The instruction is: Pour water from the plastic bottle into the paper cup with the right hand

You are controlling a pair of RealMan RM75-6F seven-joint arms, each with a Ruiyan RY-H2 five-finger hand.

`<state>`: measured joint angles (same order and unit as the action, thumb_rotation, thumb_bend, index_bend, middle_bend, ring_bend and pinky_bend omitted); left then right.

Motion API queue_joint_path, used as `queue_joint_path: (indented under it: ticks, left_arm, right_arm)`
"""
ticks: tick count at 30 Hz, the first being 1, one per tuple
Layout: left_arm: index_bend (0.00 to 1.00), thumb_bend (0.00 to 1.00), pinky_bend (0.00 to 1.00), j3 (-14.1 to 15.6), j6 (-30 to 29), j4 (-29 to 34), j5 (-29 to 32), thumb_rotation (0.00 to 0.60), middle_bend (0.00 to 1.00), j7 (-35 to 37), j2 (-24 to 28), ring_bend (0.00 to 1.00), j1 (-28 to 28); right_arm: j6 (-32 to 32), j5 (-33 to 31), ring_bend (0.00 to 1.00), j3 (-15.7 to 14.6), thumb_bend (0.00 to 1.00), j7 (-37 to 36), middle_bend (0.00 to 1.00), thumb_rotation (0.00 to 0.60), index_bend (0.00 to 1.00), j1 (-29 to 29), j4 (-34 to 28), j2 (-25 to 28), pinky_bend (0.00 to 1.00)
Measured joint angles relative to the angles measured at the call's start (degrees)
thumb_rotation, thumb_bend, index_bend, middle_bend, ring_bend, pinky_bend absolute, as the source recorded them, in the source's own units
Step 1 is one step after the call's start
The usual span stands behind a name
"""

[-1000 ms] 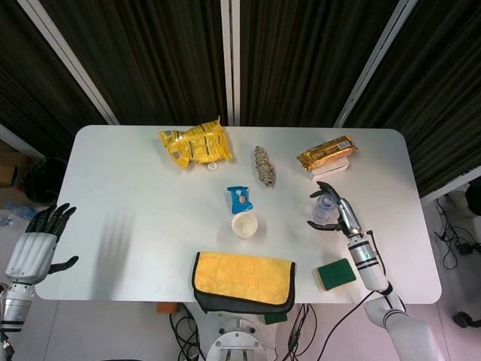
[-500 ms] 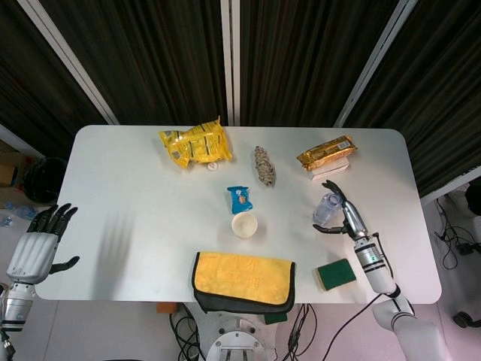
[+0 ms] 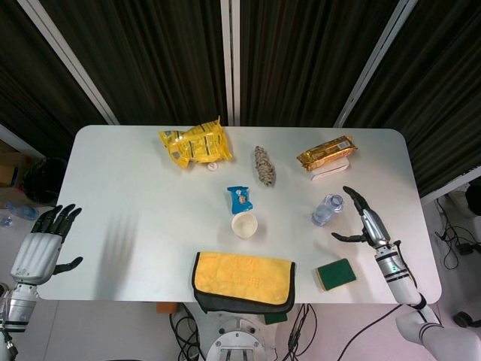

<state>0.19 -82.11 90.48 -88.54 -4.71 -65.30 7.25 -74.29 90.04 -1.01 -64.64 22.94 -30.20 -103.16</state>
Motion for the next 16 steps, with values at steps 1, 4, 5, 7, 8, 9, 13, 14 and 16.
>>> queue_joint_path:
  ticks: [1,4,5,7,8,9,13,14,16]
  left_arm:
    - [0.09,0.09,0.12,0.0,-0.1,0.0,0.0,0.600,0.06,0.0,0.0,0.00,-0.1]
    - [0.09,0.09,0.12,0.1,-0.6,0.1,-0.1,0.600,0.06,0.0,0.1,0.00,-0.4]
    - [0.09,0.09,0.12,0.1,-0.9,0.1,-0.1,0.600,0.06,0.1,0.1,0.00,-0.5]
    - [0.09,0.09,0.12,0.1,-1.1,-0.1,-0.2,0.600,0.06,0.2,0.1,0.00,-0.6]
    - [0.09,0.09,0.12,0.1,-1.2,-0.2,-0.2,0.600,0.06,0.3,0.0,0.00,-0.7]
    - [0.09,0.09,0.12,0.1,-1.3,-0.3,-0.3,0.600,0.06,0.4,-0.1,0.00,-0.7]
    - [0.09,0.09,0.12,0.0,-2.1,-0.7,-0.7,0.600,0.06,0.7,-0.5,0.00,-0.9]
    - [0.09,0.09,0.12,-0.1,-2.5,-0.9,-0.9,0.600,0.06,0.8,-0.6,0.00,-0.9]
    - [0.09,0.09,0.12,-0.1,-3.2,-1.2,-1.2,0.600,0.06,0.9,-0.8,0.00,-1.1]
  right_arm:
    - [-0.6,-0.1,0.00,0.0,0.00,1.8,0.00,0.600,0.00,-0.5,-1.2,0.9,0.00]
    - [-3.4,-0.5,0.00,0.3,0.00,9.6,0.00,0.600,0.00,-2.4,-6.3,4.8,0.00]
    - [-3.9,-0.6,0.00,0.4,0.00,11.3,0.00,0.600,0.00,-2.8,-7.3,5.5,0.00]
    - [-5.6,-1.0,0.00,0.6,0.00,18.0,0.00,0.600,0.00,-4.1,-11.0,8.3,0.00]
    - [-6.3,-1.2,0.00,0.6,0.00,21.3,0.00,0.600,0.00,-4.8,-12.7,9.6,0.00]
    - [-7.1,-1.5,0.00,0.7,0.00,25.8,0.00,0.600,0.00,-5.6,-15.4,11.5,0.00]
    - [-9.7,-2.8,0.00,0.8,0.00,41.8,0.00,0.600,0.00,-8.6,-27.0,18.5,0.00]
    - [-10.3,-3.1,0.00,0.8,0.00,45.4,0.00,0.600,0.00,-9.3,-30.2,20.1,0.00]
    - [-11.8,-3.9,0.00,0.8,0.00,53.5,0.00,0.600,0.00,-11.1,-37.5,23.8,0.00]
